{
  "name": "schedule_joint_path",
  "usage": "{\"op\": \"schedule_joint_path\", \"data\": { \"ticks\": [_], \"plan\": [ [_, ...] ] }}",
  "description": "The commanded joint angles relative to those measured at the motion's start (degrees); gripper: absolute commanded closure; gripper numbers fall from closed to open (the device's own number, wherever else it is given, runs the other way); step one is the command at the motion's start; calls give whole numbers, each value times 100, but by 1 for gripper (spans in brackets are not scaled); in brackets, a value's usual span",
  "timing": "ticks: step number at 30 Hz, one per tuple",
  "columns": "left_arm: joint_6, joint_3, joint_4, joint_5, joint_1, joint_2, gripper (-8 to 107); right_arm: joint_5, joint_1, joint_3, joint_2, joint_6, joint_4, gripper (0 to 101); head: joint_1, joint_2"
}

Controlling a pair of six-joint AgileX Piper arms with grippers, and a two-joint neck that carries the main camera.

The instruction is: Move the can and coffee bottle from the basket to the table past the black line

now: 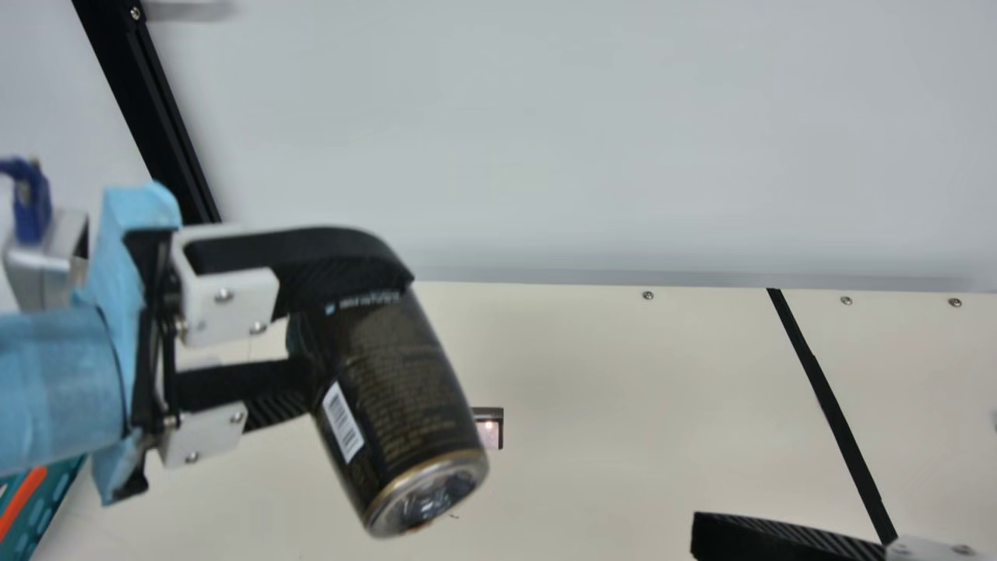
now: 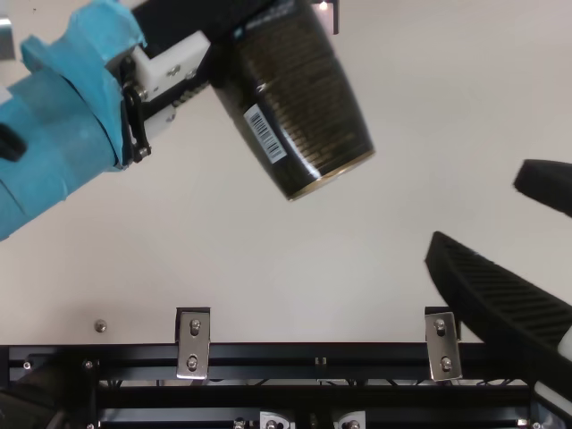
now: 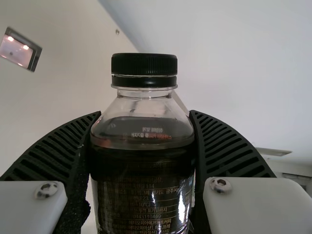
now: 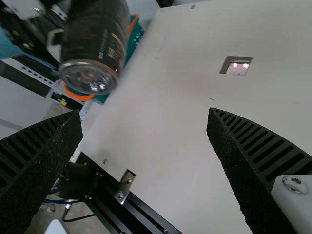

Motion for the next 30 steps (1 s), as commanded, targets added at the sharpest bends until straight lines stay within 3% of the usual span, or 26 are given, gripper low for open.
{"op": "schedule_joint_path", "data": {
  "ticks": [1, 5, 6, 7, 12, 18, 30],
  "plan": [
    [1190, 461, -1590, 231, 369, 38, 89, -102, 44, 72, 43, -7, 362, 0, -147, -38],
    [2141, 909, -2622, 814, 942, 178, 89, -281, 138, 292, 152, 12, 925, 0, -147, -38],
    [2314, 1026, -2668, 931, 1075, 249, 89, -260, 135, 234, 129, 0, 641, 0, -147, -38],
    [1525, 790, -1746, 634, 791, 170, 89, -291, 141, 284, 149, 0, 767, 0, -147, -38],
    [2274, 1021, -2606, 918, 1072, 250, 89, -346, 141, 296, 161, 0, 934, 0, -147, -38],
    [2320, 1018, -2718, 953, 1085, 266, 89, -380, 175, 290, 178, 20, 975, 0, -147, -38],
    [3243, 1629, -4041, 1546, 1400, 667, 89, -962, 730, 616, 812, -219, 2107, 0, -147, -38]
  ]
}}
